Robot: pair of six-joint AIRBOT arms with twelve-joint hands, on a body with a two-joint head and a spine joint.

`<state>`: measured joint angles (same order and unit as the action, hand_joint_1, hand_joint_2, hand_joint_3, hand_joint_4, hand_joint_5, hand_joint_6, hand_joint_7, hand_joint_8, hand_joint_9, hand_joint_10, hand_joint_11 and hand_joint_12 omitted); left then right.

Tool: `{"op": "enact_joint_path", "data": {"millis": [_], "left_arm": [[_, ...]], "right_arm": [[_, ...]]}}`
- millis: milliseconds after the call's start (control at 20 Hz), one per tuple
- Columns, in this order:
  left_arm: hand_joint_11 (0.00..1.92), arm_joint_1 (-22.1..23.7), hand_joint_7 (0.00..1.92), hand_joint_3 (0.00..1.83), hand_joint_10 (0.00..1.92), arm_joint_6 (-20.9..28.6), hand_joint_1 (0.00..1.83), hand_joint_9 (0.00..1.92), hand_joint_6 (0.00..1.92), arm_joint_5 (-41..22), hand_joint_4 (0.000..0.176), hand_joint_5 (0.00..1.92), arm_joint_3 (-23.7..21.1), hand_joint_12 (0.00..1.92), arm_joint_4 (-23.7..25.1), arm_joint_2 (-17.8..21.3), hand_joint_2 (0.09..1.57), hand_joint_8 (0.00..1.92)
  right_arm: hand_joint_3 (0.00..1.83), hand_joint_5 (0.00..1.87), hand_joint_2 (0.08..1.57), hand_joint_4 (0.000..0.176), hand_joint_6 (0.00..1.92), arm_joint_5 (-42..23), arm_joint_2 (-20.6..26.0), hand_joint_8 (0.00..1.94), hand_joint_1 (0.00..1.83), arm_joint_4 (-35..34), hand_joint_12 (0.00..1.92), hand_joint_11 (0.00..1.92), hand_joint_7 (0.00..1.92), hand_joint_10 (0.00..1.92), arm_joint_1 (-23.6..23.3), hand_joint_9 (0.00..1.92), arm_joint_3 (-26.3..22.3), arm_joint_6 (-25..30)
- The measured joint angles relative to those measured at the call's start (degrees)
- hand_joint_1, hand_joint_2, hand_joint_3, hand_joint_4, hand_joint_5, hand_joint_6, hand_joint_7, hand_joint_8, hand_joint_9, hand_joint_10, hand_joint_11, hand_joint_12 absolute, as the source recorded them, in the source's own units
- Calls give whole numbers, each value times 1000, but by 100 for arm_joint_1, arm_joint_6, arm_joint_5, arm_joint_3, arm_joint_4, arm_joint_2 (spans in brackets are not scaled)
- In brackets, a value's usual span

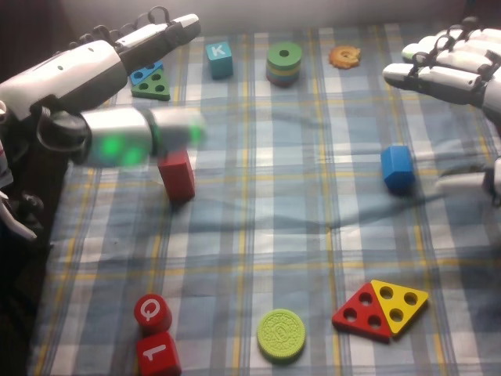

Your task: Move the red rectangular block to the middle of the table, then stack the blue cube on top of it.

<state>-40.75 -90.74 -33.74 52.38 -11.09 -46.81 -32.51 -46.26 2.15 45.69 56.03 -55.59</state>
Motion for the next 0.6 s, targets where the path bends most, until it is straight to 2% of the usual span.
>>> {"op": "enact_joint_path", "data": {"millis": [50,100,150,200,250,300,350,400,450,550,600], "left_arm": [[0,0,0,11,0,-131,669,0,0,79,56,0,-2,0,-37,-42,1042,0],[0,0,0,11,0,-297,645,0,0,116,63,0,-22,0,-96,-57,1046,0],[0,0,0,5,0,-501,660,0,0,168,63,0,-44,0,-232,-61,1037,0],[0,0,0,2,0,-667,677,0,0,181,55,0,-44,0,-306,-61,1031,0],[0,-20,0,0,0,-741,694,0,0,170,48,0,-39,0,-448,-61,1019,0],[0,-20,0,0,0,-745,715,0,0,212,34,0,-11,0,-509,-61,1020,0],[0,-26,0,0,0,-763,741,0,0,260,13,0,37,0,-575,-63,1015,0],[0,-26,21,0,0,-807,776,0,5,321,0,13,133,0,-732,-116,1020,8],[0,-26,87,0,0,-815,813,0,4,374,8,43,190,0,-826,-133,1019,10],[0,-33,190,0,25,-1130,877,79,11,511,11,132,306,0,-1189,-197,990,15],[0,-33,216,0,34,-1335,873,103,15,610,20,151,363,0,-1346,-275,993,22]], "right_arm": [[14,0,1058,39,0,-20,-9,0,478,-2,0,0,0,0,33,0,0,0],[15,0,1063,14,0,-17,-13,0,486,-7,0,0,0,0,35,0,0,0],[12,0,1060,11,0,-20,-20,0,483,-50,0,0,0,0,35,0,0,-2],[11,0,1059,1,0,-50,-20,0,489,-79,0,0,0,0,70,0,2,-4],[14,0,1068,0,0,-42,-20,0,459,-107,0,0,0,0,79,0,2,-2],[14,0,1074,5,0,-50,-20,0,438,-111,0,0,0,0,101,0,2,-2],[15,0,1080,0,0,-46,-20,0,401,-131,0,0,0,0,101,0,0,-2],[12,0,1079,1,0,-48,-20,0,402,-146,0,0,0,0,101,0,0,-2],[11,0,1077,13,0,-68,-20,0,403,-155,0,0,0,0,101,0,0,-2],[3,0,1064,32,0,-92,-20,0,436,-181,0,0,0,0,109,0,2,-2],[5,0,1069,44,0,-101,-22,0,442,-205,0,0,0,0,131,0,2,-2]]}}
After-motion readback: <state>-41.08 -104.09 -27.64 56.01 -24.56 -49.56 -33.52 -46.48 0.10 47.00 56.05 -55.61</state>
